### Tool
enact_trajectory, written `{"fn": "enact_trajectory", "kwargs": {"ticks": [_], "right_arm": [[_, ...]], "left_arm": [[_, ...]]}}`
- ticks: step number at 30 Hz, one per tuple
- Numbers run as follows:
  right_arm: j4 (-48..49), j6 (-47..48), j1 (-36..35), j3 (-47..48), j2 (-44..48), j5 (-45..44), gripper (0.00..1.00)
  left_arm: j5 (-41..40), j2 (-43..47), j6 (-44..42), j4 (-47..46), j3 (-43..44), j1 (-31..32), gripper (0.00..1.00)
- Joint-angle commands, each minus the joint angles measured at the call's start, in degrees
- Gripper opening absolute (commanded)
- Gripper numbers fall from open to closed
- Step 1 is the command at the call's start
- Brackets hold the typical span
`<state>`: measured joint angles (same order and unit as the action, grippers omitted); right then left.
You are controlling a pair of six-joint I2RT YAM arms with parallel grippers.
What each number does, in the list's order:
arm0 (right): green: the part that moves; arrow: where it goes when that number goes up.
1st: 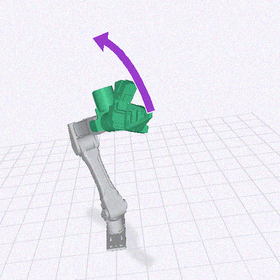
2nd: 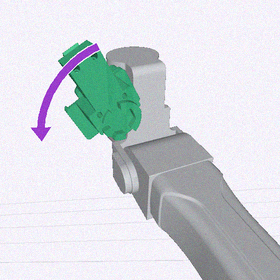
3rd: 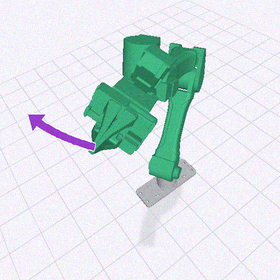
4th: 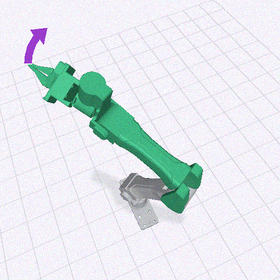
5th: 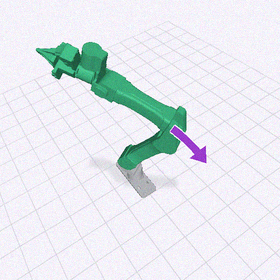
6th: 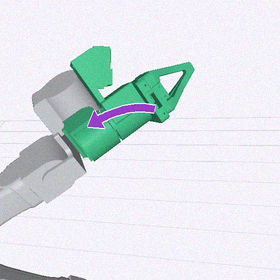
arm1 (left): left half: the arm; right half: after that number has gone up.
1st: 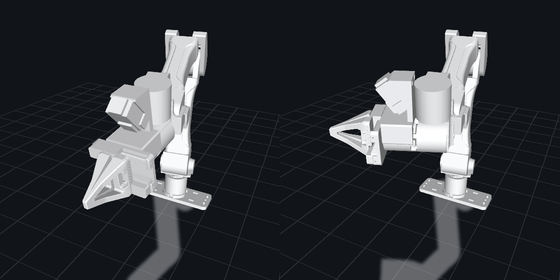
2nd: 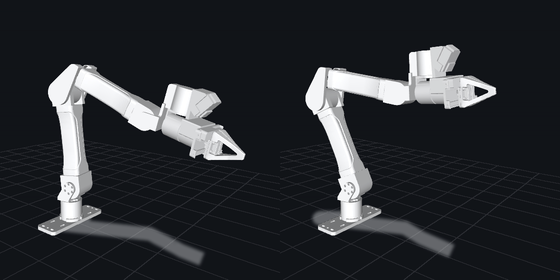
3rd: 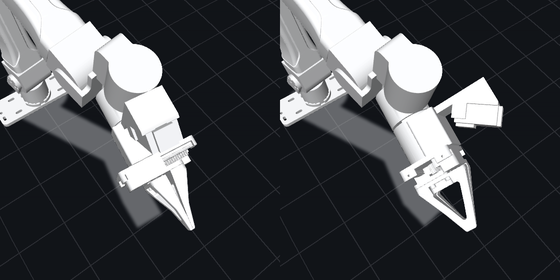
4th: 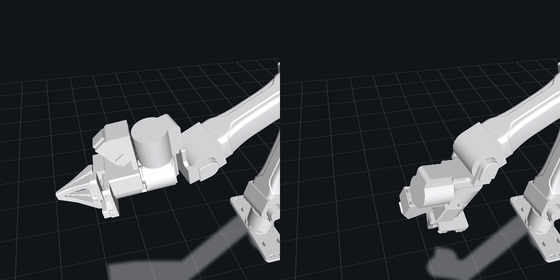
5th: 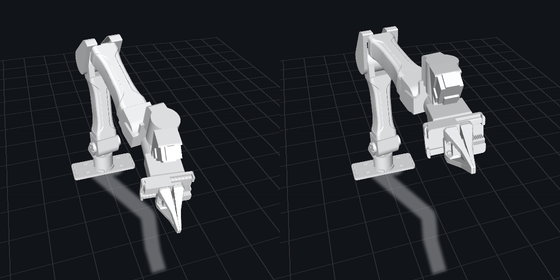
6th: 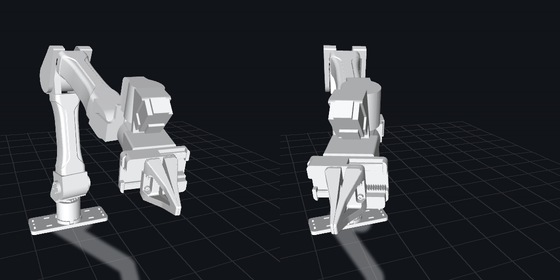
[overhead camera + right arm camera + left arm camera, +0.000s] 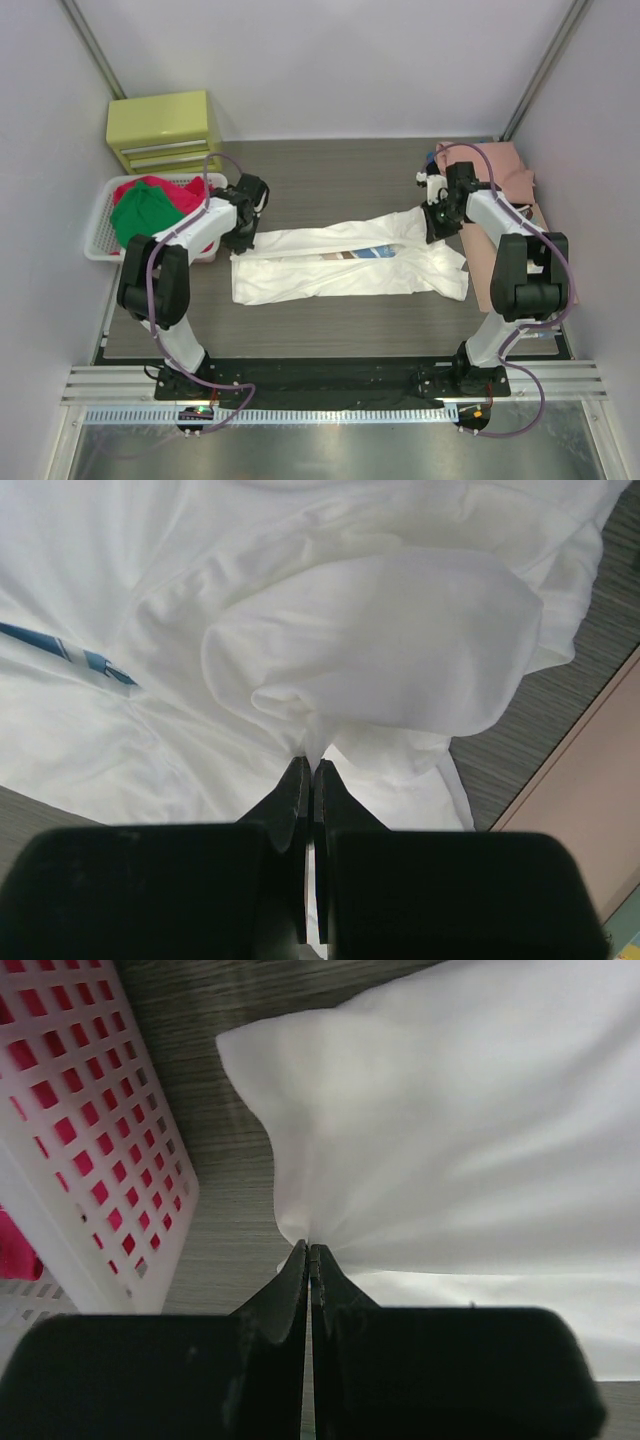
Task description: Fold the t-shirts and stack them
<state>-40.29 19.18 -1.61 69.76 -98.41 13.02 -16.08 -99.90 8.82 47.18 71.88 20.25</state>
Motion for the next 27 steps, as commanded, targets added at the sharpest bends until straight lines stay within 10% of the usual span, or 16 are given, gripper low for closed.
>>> {"fn": "enact_trajectory", "kwargs": {"ticks": [1,11,14,18,27], "right_arm": [[2.1,-0.5,0.8,-0.2,2.6,-3.0,0.01],[1.2,0.1,0.9,-0.4,3.9,-0.9,0.03],[0.3,1.0,0.8,-0.6,4.1,-1.0,0.37],[0.8,1.6,0.9,-2.0,5.6,-0.5,0.8],[1.2,1.8,0.8,-3.7,7.4,-1.1,0.88]], "left_arm": [[-1.1,1.0,1.5,1.1,1.2,-2.5,0.0],[1.7,0.0,1.0,2.2,1.2,-2.7,0.0],[1.0,-0.1,0.9,2.2,1.2,-2.6,0.02],[0.3,0.9,0.7,1.8,1.2,-3.0,0.76],[-0.6,1.5,0.6,1.7,0.8,-3.4,0.96]]}}
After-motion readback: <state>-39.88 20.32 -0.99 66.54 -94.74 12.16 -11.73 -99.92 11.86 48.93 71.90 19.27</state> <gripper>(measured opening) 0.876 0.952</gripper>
